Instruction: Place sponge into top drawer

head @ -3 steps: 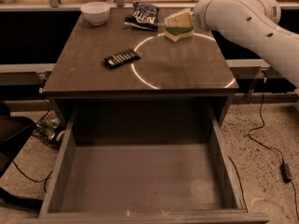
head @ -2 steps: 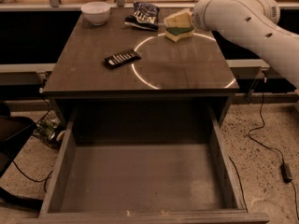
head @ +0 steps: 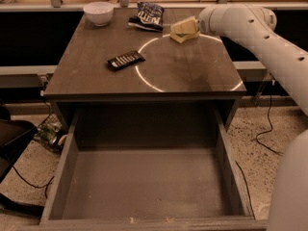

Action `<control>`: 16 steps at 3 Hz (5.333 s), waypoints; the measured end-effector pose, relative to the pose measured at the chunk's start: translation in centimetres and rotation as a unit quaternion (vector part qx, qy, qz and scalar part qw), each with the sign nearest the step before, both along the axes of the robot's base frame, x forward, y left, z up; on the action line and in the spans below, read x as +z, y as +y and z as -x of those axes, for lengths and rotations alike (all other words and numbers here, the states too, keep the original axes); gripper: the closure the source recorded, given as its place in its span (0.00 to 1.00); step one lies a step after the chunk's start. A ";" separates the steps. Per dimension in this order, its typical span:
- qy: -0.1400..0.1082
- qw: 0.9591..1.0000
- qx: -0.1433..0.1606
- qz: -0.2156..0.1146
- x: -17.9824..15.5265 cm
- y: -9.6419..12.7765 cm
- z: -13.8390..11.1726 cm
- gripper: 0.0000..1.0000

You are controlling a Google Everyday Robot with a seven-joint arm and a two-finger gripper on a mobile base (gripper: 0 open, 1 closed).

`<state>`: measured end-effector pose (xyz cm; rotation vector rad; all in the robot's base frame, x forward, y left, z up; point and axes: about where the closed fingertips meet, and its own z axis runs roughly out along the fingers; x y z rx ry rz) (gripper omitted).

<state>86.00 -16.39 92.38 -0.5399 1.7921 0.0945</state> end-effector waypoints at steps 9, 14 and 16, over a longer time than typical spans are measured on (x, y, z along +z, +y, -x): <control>0.100 0.990 0.071 -0.072 -9.6 1.7 -7.0 0.95; 0.100 0.990 0.071 -0.072 -9.4 1.7 -7.0 1.00; 0.100 0.990 0.071 -0.072 -9.4 1.7 -7.0 1.00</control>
Offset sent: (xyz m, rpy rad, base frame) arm 0.0713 -0.0390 -0.0555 -0.0029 0.0955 0.0143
